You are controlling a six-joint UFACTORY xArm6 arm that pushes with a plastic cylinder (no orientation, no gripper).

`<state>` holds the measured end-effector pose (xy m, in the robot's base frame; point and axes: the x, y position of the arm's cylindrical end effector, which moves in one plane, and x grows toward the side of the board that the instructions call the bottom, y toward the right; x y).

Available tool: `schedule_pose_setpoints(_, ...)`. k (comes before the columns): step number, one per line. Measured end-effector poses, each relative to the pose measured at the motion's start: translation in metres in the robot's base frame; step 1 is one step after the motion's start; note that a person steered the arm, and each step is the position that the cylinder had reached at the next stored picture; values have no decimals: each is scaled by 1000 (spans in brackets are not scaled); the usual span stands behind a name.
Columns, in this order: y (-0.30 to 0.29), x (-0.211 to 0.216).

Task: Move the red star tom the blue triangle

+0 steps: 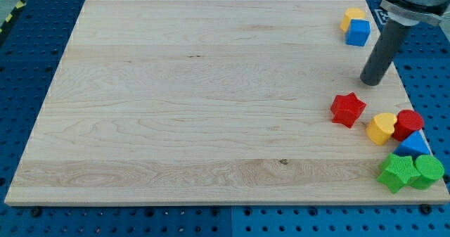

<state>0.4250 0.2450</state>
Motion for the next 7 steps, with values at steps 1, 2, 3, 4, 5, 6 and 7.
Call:
schedule_pose_setpoints(1, 0, 15)
schedule_pose_setpoints(2, -4, 30)
schedule_pose_setpoints(3, -13, 39)
schedule_pose_setpoints(4, -28, 46)
schedule_pose_setpoints(5, -42, 54)
schedule_pose_setpoints(6, -52, 58)
schedule_pose_setpoints(7, -55, 50)
